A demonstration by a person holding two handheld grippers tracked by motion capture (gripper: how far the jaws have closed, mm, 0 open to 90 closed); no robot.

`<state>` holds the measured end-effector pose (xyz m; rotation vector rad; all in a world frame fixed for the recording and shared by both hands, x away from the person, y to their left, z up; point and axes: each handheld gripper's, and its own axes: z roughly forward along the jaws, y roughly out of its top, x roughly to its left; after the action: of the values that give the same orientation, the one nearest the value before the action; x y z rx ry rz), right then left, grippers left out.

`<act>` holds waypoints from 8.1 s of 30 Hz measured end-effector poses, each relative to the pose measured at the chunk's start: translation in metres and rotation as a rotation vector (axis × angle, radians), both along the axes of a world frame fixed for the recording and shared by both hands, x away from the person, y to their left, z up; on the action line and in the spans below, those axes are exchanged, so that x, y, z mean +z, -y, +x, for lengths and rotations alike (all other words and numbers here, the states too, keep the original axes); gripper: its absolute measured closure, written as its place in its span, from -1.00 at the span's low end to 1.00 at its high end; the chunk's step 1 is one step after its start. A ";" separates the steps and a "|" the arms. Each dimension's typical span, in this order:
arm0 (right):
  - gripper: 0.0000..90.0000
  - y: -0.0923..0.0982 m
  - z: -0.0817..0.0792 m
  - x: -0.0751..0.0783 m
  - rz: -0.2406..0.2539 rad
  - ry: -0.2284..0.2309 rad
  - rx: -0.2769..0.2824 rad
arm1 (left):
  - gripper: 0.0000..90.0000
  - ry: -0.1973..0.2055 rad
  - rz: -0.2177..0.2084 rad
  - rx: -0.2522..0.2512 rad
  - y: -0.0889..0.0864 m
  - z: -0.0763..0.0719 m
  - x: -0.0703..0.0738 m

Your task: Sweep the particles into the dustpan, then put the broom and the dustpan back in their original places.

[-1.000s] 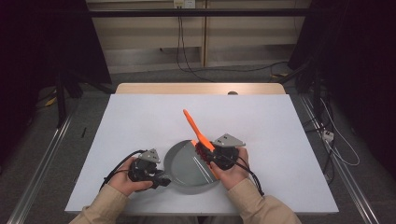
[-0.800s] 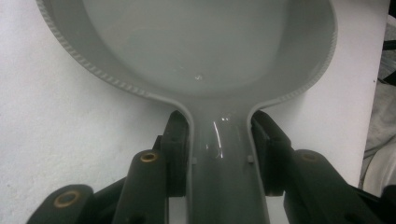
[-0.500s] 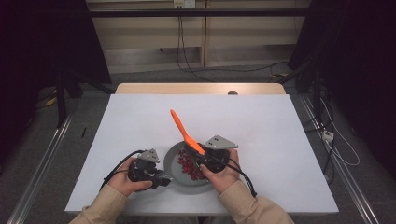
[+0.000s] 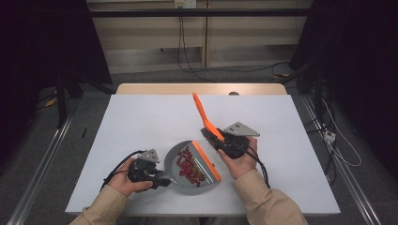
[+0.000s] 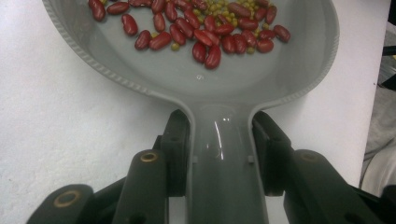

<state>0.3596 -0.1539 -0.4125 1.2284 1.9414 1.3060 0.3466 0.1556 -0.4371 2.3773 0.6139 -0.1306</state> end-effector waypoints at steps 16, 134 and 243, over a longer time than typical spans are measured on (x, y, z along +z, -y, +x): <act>0.46 0.003 0.002 -0.020 -0.090 -0.072 0.028 | 0.40 -0.010 0.003 -0.015 -0.002 0.000 0.000; 0.58 0.042 0.010 -0.010 -0.091 -0.157 0.018 | 0.42 0.101 0.012 0.184 -0.007 0.013 -0.002; 0.56 0.178 -0.018 -0.020 -0.115 -0.125 -0.320 | 0.13 0.090 0.014 0.761 -0.071 0.045 -0.007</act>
<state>0.3419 -0.3321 -0.4327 1.5184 1.7813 0.9629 0.3915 0.2270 -0.4444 1.9894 1.4157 0.3125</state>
